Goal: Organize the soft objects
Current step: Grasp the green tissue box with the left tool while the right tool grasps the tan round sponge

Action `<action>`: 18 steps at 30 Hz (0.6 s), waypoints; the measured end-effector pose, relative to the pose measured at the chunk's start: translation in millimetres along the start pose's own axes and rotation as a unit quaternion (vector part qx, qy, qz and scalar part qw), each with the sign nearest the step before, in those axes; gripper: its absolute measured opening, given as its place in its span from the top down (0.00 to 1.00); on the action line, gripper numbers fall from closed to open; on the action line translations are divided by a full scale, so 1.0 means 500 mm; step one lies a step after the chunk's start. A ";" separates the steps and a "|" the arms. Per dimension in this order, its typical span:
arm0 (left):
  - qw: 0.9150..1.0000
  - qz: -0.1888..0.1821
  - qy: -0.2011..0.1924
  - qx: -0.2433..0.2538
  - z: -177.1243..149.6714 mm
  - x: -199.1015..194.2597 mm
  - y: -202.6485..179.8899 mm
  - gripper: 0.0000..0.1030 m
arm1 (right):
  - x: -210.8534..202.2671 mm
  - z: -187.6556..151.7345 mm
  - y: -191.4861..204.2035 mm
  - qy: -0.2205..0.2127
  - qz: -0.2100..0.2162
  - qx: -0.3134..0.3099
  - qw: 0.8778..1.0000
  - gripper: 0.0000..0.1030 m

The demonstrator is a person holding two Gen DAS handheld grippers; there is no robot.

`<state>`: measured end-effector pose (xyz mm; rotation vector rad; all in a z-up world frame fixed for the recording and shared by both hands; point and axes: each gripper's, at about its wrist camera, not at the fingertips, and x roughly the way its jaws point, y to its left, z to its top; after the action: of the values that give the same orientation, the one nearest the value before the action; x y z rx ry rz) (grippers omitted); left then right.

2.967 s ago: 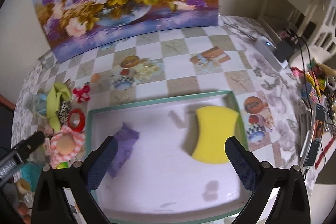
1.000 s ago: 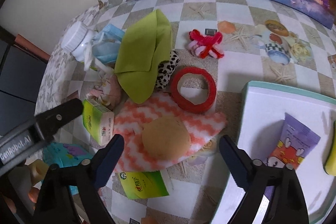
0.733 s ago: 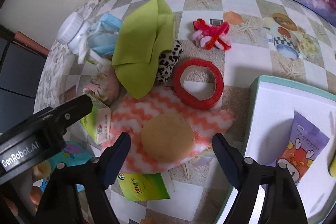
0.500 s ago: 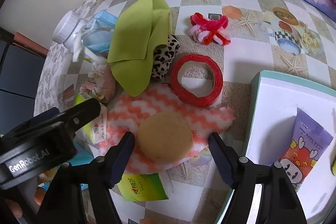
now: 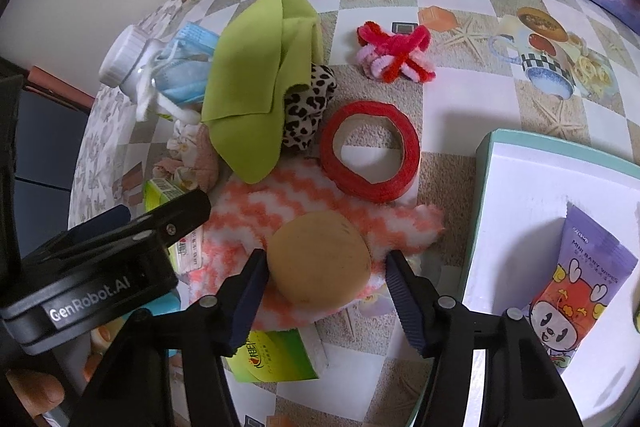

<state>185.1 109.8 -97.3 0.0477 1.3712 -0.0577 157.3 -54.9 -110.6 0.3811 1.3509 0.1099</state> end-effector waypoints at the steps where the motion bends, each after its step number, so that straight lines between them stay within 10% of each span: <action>1: 1.000 0.001 0.000 0.002 -0.001 0.003 -0.005 0.02 | 0.000 0.000 -0.001 0.000 0.000 0.000 1.000 0.39; 6: 1.000 0.000 0.004 0.009 -0.001 0.016 -0.026 0.04 | 0.002 0.000 -0.002 0.001 0.001 0.002 1.000 0.39; 10: 1.000 -0.009 0.006 0.006 -0.002 0.024 -0.038 0.29 | 0.002 0.001 -0.001 0.001 0.001 0.002 1.000 0.39; 18: 1.000 -0.017 0.000 0.003 -0.006 0.023 -0.025 0.29 | 0.002 0.001 -0.001 0.000 0.002 -0.001 1.000 0.42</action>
<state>183.8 97.6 -109.2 0.0297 1.3724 -0.0916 157.8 -55.3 -111.5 0.3820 1.3511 0.1136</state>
